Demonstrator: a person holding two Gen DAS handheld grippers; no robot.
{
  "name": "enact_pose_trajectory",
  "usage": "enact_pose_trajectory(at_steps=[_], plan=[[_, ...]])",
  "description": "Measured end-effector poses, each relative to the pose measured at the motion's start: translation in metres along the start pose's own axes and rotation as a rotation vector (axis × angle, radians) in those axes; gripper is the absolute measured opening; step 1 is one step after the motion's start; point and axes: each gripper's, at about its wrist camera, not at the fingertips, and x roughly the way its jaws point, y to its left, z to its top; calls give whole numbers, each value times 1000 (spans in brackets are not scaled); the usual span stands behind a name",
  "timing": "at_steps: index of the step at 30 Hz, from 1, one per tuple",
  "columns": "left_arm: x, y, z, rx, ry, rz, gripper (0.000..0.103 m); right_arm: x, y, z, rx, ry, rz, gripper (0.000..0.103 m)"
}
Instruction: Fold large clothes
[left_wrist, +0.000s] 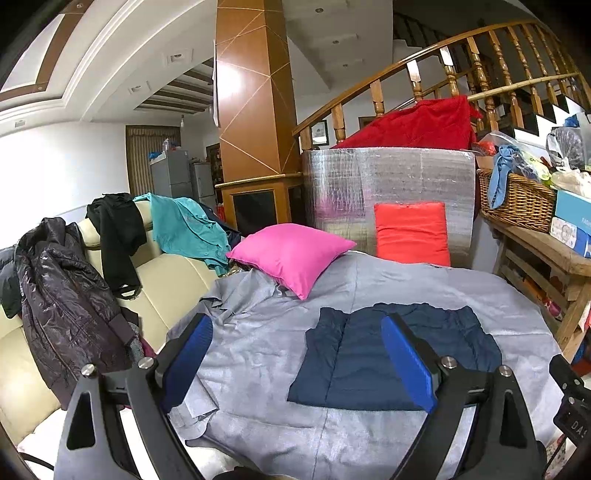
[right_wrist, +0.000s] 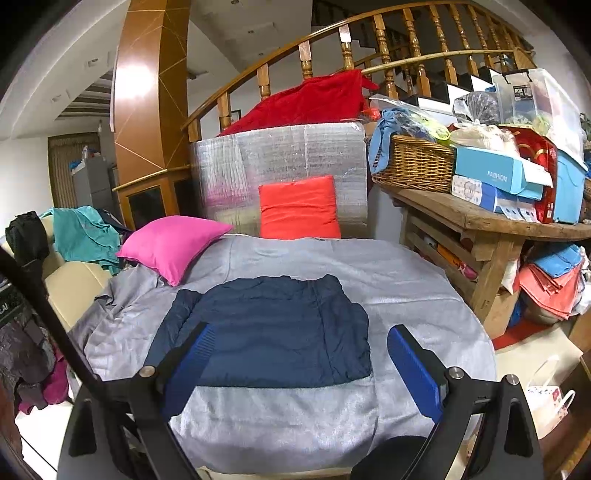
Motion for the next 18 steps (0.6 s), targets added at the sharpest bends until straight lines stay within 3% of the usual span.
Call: enact_pose_trajectory(at_steps=[18], plan=[[3, 3, 1, 8, 7, -9, 93, 1, -1, 0, 4, -1, -2, 96]])
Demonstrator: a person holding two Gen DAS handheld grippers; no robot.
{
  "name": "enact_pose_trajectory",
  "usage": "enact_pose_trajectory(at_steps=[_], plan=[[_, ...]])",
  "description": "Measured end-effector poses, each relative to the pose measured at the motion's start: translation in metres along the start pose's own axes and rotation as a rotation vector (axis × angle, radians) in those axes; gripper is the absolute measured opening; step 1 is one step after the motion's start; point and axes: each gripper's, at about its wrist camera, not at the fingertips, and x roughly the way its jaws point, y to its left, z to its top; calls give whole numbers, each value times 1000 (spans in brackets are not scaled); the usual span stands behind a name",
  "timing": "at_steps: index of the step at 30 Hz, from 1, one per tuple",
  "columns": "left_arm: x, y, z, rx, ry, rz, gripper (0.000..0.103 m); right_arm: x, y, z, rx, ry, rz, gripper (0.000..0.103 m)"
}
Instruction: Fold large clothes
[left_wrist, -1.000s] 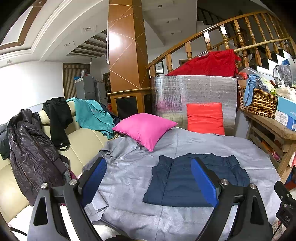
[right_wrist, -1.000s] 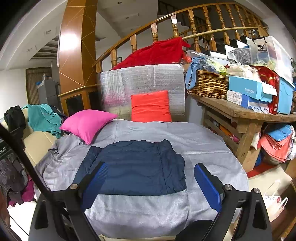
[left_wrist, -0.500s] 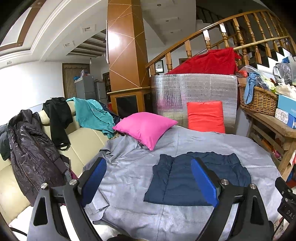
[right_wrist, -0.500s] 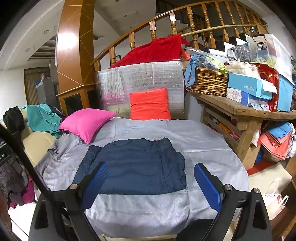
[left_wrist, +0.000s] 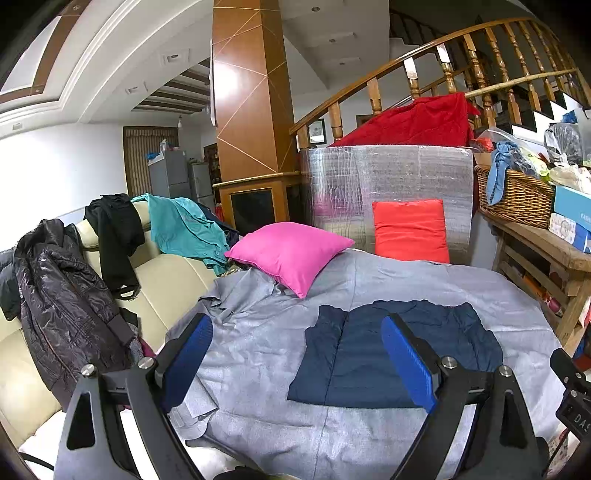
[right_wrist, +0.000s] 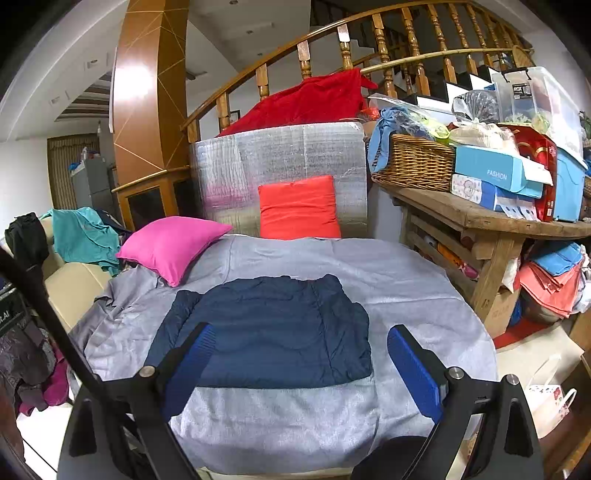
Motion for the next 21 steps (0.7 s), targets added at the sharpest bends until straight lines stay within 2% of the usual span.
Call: enact_pose_trajectory(at_steps=[13, 21], plan=[[2, 1, 1, 0, -2, -16, 93, 1, 8, 6, -18, -13, -21, 96], [14, 0, 3, 7, 6, -35, 93, 14, 15, 8, -34, 15, -33, 96]])
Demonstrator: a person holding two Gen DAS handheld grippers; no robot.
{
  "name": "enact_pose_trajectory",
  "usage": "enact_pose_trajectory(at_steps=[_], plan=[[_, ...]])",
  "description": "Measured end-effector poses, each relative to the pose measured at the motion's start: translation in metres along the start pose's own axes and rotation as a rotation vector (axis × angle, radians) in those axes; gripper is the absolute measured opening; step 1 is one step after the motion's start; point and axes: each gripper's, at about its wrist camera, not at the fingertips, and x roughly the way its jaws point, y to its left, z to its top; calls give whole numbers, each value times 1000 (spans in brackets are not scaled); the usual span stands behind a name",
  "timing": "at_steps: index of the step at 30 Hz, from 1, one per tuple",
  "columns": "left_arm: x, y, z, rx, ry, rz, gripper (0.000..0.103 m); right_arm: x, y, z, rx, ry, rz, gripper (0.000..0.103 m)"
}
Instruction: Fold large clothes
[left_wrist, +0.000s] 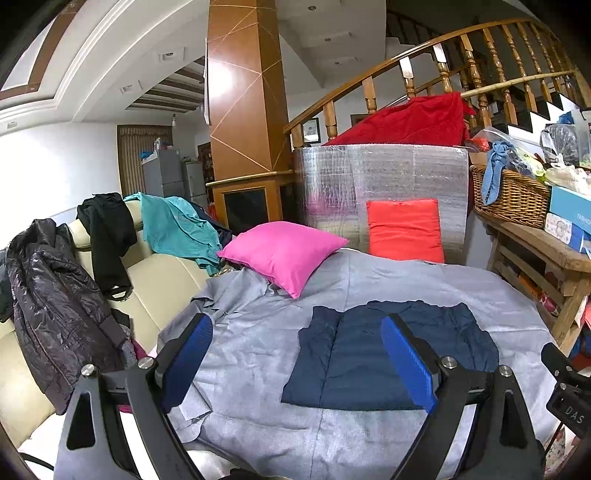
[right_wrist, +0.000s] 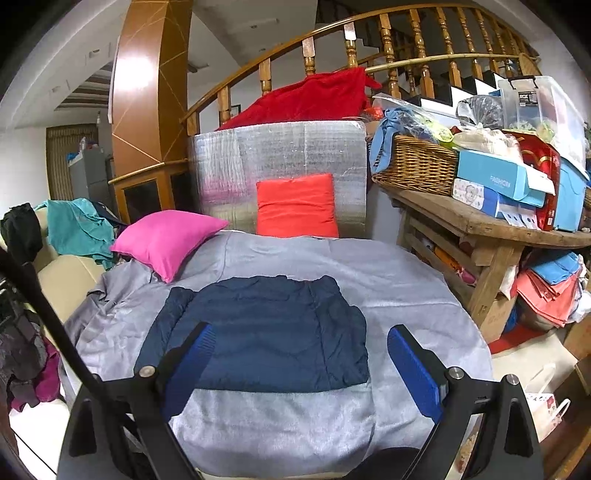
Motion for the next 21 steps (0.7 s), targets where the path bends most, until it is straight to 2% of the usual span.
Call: enact_pose_trajectory(at_steps=[8, 16, 19, 21], plan=[[19, -2, 3, 5, 15, -1, 93, 18, 9, 10, -33, 3, -12, 96], [54, -6, 7, 8, 55, -18, 93, 57, 13, 25, -52, 13, -19, 96], [77, -5, 7, -6, 67, -78, 93, 79, 8, 33, -61, 27, -27, 96], [102, 4, 8, -53, 71, -134, 93, 99, -4, 38, -51, 35, -48, 96]])
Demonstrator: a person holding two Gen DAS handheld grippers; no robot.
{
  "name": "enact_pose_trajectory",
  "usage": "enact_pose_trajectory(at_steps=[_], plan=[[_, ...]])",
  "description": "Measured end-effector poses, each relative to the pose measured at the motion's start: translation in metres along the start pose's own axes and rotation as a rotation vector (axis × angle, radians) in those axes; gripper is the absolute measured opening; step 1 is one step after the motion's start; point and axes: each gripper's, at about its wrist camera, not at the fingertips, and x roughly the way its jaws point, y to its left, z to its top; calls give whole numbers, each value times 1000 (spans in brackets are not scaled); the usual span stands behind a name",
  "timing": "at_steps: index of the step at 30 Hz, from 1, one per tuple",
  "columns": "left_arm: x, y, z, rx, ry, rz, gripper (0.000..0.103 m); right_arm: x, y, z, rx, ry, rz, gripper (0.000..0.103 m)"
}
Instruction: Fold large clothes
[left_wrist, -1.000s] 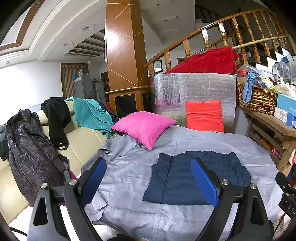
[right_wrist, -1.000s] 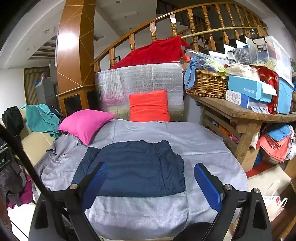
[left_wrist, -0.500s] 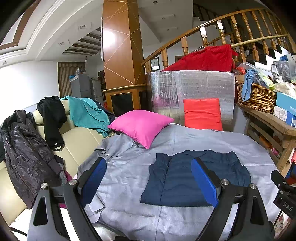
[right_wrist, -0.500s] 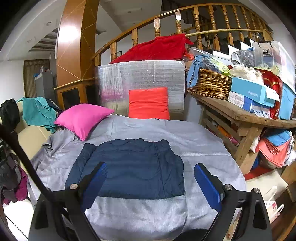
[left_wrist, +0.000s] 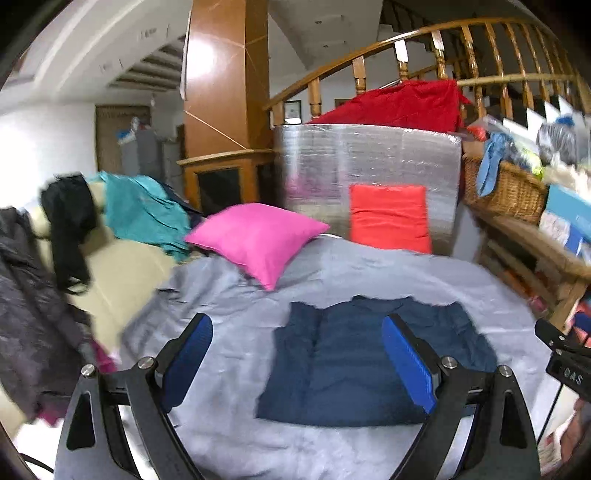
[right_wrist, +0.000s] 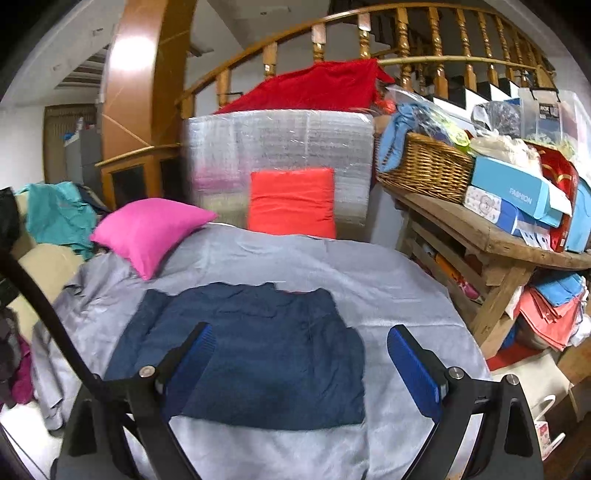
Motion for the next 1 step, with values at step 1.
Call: enact_pose_trajectory(at_steps=[1], plan=[[16, 9, 2, -30, 3, -4, 93, 16, -12, 3, 13, 2, -18, 96]])
